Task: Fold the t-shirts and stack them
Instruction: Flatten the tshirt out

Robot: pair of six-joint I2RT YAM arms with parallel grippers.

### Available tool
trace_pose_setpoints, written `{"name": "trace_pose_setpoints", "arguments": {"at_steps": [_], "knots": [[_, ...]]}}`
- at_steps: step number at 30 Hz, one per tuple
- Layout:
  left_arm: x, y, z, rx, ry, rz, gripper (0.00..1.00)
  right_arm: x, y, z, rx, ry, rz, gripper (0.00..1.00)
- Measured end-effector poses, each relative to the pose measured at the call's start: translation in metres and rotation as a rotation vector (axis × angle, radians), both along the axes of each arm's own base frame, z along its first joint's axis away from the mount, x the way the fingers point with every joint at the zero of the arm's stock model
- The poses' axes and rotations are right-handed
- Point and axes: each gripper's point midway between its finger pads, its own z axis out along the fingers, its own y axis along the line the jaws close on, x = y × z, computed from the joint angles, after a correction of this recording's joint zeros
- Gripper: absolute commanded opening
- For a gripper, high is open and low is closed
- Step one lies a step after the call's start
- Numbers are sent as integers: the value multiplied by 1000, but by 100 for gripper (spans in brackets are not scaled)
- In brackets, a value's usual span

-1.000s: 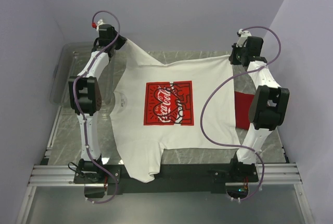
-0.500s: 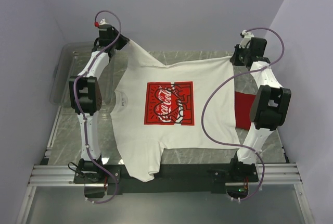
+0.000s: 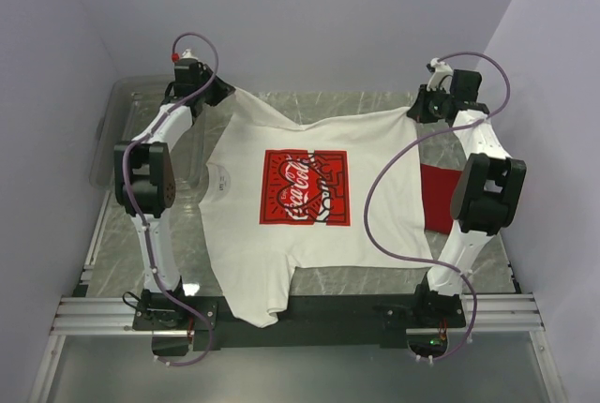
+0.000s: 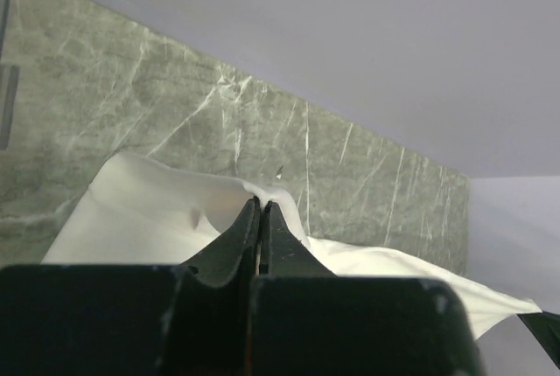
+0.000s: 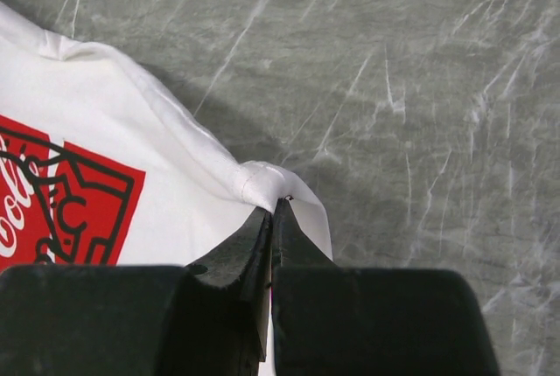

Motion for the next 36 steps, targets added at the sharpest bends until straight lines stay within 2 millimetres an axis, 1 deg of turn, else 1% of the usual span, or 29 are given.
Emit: {"name": "trace_pose_setpoints", "arguments": {"at_steps": [3, 8, 15, 19, 25, 30, 33, 36], "knots": [[-8, 4, 4, 0, 1, 1, 0, -1, -7, 0, -2, -3, -1, 0], [-24, 8, 18, -2, -10, -1, 1, -6, -20, -5, -4, 9, -8, 0], [-64, 8, 40, 3, -25, -24, 1, -19, -23, -24, 2, 62, -11, 0], [-79, 7, 42, 5, -22, -40, 1, -22, -25, -27, 2, 70, -8, 0], [-91, 7, 34, 11, 4, -51, 1, -25, -28, -24, -2, 64, -8, 0], [-105, 6, 28, 11, 39, -61, 1, -30, -29, -21, 1, 62, -7, 0], [-111, 6, 34, 11, 34, -67, 1, -32, -30, -22, 1, 64, -7, 0], [-114, 7, 44, 11, 16, -67, 0, -34, -31, -24, -2, 67, -6, 0]]}}
